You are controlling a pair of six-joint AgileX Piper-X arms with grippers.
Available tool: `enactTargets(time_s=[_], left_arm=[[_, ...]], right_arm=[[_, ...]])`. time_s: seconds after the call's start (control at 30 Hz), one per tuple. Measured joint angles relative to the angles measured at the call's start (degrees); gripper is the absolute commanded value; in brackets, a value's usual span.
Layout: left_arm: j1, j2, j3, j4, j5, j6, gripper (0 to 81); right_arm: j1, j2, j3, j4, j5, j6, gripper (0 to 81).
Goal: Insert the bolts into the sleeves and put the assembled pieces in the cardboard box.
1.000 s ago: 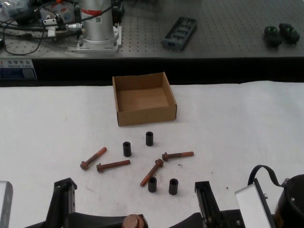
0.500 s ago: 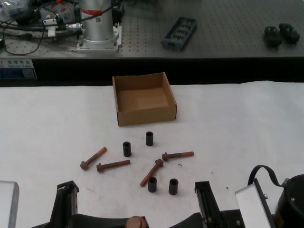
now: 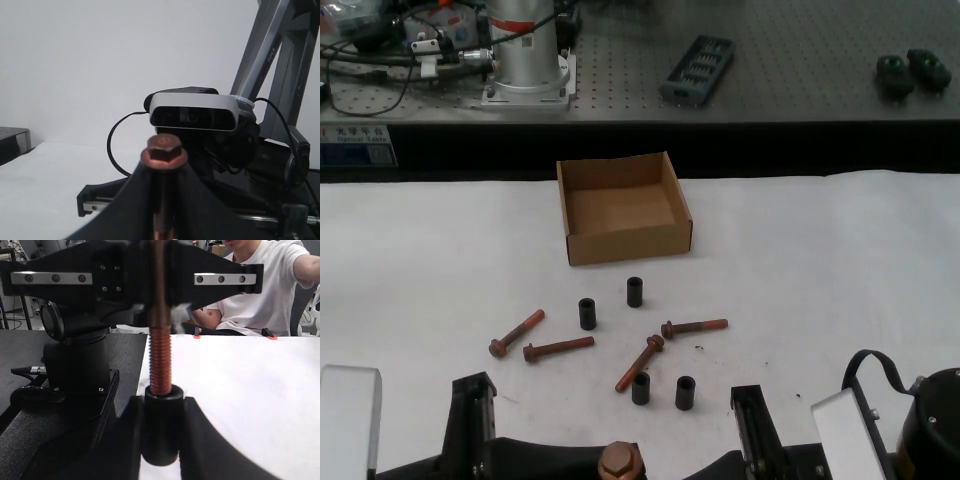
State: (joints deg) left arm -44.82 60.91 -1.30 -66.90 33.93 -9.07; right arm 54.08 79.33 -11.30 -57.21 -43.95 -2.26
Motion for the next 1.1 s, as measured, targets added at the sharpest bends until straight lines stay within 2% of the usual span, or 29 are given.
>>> enactTargets(time_s=[0.5, 0.77, 0.97, 1.1], left_arm=[[0.0, 0.0, -0.09, 0.59, -0.97, 1.7, 0.6], [0.37, 0.14, -1.48, 3.34, -8.19, 5.06, 0.6], [4.03, 0.49, -7.79, 8.72, -5.52, 4.75, 0.6], [8.74, 0.62, -12.47, 13.21, -3.71, 4.76, 0.6]], right_arm=[[0.0, 0.0, 0.0, 0.39, 0.25, -0.29, 5.7], [-2.34, 0.0, -0.17, 0.73, 5.69, -3.85, 5.7], [-6.35, 0.0, -2.14, 0.38, 3.99, -3.86, 5.7], [-8.54, 0.0, -3.92, 1.07, 2.08, -3.86, 5.7]])
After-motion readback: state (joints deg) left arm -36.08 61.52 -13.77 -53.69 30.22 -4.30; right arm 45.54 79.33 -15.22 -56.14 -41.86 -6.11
